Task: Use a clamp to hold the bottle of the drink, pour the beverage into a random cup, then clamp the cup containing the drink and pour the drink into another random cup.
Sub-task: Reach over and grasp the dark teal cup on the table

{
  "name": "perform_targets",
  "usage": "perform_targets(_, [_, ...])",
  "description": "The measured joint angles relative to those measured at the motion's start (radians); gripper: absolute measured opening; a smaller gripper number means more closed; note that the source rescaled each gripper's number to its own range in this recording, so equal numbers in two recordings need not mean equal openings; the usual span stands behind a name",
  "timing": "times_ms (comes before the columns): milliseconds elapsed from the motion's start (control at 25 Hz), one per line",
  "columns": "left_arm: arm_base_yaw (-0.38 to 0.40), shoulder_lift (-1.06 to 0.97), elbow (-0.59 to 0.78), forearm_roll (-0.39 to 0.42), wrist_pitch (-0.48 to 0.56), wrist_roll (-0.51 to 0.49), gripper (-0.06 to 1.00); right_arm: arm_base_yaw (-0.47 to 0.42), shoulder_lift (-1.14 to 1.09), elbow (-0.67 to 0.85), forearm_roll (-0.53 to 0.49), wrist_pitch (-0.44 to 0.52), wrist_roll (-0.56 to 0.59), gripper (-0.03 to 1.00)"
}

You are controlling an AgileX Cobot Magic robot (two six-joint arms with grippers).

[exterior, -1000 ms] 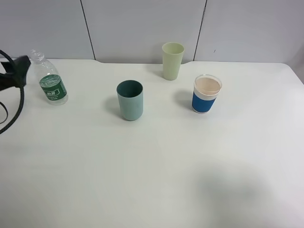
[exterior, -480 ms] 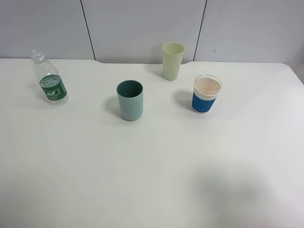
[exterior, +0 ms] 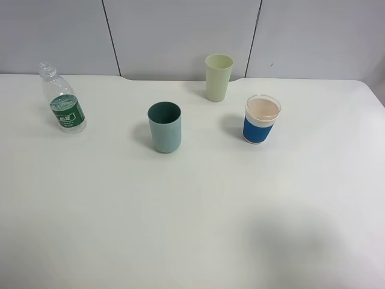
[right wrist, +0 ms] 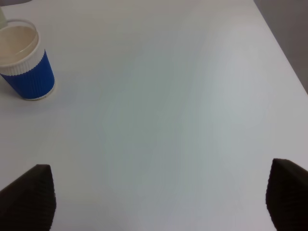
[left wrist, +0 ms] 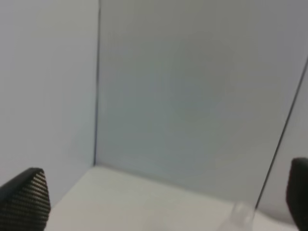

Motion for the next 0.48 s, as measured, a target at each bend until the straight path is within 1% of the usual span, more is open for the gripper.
perform_targets(80, [0.0, -0.015, -0.039, -0.021, 0.111, 0.034, 1.0, 0.0, 0.0, 0.0, 0.0, 0.0, 0.0, 0.71])
perform_targets(160, [0.0, -0.028, -0.073, -0.063, 0.193, 0.102, 1.0, 0.0, 0.0, 0.0, 0.0, -0.001, 0.0, 0.71])
perform_targets(240, [0.0, -0.041, -0.107, -0.127, 0.258, 0.196, 1.0, 0.0, 0.0, 0.0, 0.0, -0.001, 0.0, 0.71])
perform_targets(360, [-0.001, -0.061, -0.133, -0.253, 0.342, 0.324, 1.0, 0.0, 0.0, 0.0, 0.0, -0.001, 0.0, 0.71])
perform_targets(440, [-0.024, -0.077, -0.135, -0.34, 0.395, 0.394, 1.0, 0.0, 0.0, 0.0, 0.0, -0.001, 0.0, 0.71])
perform_targets(480, [-0.04, -0.084, -0.135, -0.37, 0.415, 0.419, 1.0, 0.0, 0.0, 0.0, 0.0, -0.001, 0.0, 0.71])
